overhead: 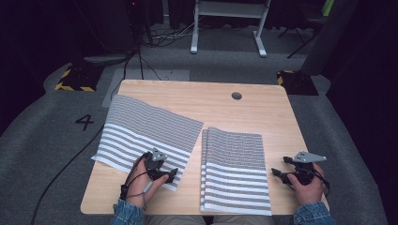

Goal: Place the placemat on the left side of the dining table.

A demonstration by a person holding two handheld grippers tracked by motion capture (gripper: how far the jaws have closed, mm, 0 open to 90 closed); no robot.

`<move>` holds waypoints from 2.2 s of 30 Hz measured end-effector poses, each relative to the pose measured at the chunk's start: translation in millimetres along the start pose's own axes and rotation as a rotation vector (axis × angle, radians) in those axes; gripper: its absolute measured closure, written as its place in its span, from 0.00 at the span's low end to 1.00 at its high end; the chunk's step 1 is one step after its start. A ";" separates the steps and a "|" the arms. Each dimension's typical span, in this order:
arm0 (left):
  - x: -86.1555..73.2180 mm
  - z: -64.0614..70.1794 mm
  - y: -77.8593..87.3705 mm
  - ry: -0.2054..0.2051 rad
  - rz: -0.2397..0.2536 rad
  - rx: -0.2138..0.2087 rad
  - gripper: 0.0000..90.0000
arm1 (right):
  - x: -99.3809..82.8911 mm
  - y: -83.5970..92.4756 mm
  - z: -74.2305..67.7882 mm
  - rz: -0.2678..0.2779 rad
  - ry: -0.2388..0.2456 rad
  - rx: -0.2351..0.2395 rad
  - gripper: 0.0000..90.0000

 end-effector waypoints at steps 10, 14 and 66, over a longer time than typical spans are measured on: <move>5.3 0.7 -4.0 0.044 0.006 0.030 0.24 | 0.0 0.0 -0.1 0.000 0.000 -0.001 0.24; 9.5 -4.3 -5.1 0.057 0.006 0.046 0.36 | 0.0 0.0 -0.1 0.000 0.000 -0.001 0.24; -30.0 -0.9 117.2 -0.022 0.118 -0.302 0.53 | -0.1 -0.3 -2.4 0.001 -0.004 -0.005 0.23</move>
Point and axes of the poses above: each handheld gripper's, and its own axes: y roughly backward along the jaws, x roughly out of its top, z roughly to its right, the point moved 6 cm from there along -y, roughly forward along the jaws, and after that the axes turned 7 degrees about x, right-handed, at the moved point
